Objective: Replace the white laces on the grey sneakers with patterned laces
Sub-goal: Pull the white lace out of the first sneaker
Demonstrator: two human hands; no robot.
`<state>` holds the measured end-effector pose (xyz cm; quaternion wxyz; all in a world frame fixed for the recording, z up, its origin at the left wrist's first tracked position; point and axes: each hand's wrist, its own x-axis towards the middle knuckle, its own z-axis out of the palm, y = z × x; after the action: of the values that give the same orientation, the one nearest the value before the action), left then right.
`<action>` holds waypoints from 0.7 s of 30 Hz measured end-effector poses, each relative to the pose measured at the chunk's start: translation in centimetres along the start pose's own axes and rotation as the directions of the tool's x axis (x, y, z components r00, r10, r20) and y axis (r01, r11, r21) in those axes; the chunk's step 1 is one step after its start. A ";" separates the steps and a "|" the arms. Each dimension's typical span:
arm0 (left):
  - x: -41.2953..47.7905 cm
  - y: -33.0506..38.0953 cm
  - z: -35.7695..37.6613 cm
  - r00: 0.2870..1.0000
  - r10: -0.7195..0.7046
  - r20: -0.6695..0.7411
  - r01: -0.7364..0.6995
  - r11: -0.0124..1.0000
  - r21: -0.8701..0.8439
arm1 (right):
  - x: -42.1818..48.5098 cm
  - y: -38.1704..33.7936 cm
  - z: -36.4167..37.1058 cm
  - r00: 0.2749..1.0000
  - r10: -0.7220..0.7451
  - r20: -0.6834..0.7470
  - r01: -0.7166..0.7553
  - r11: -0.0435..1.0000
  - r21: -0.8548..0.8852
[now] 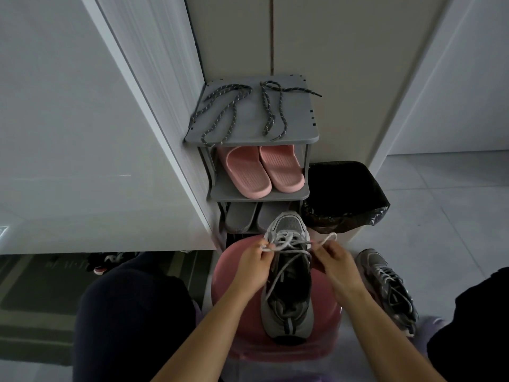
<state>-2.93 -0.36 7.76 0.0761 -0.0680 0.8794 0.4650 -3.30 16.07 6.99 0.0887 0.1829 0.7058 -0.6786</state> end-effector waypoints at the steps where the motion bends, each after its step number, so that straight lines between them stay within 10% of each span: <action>1: 0.0 -0.4 -0.5 1.000 -0.005 -0.020 0.004 1.000 -0.007 | 0.0 -0.3 -0.3 0.999 0.007 -0.047 -0.003 0.995 0.096; 6: -0.7 -1.9 -2.3 0.959 -0.230 -0.162 0.154 0.910 -0.384 | -0.2 -1.6 -1.2 0.998 0.019 -0.064 -0.001 0.963 0.268; 11: -0.6 -0.1 -0.2 0.987 -0.124 0.099 0.136 0.983 -0.126 | -1.1 -0.6 1.0 0.991 -0.066 0.121 0.058 0.996 0.064; 21: -0.2 0.1 0.0 1.000 -0.012 -0.016 0.009 0.985 -0.174 | -0.4 0.1 -0.3 0.994 -0.103 0.041 0.105 0.994 -0.031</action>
<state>-2.79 -0.30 7.88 0.0650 -0.0828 0.8357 0.5390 -2.80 16.28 7.05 0.0702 0.1308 0.7237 -0.6739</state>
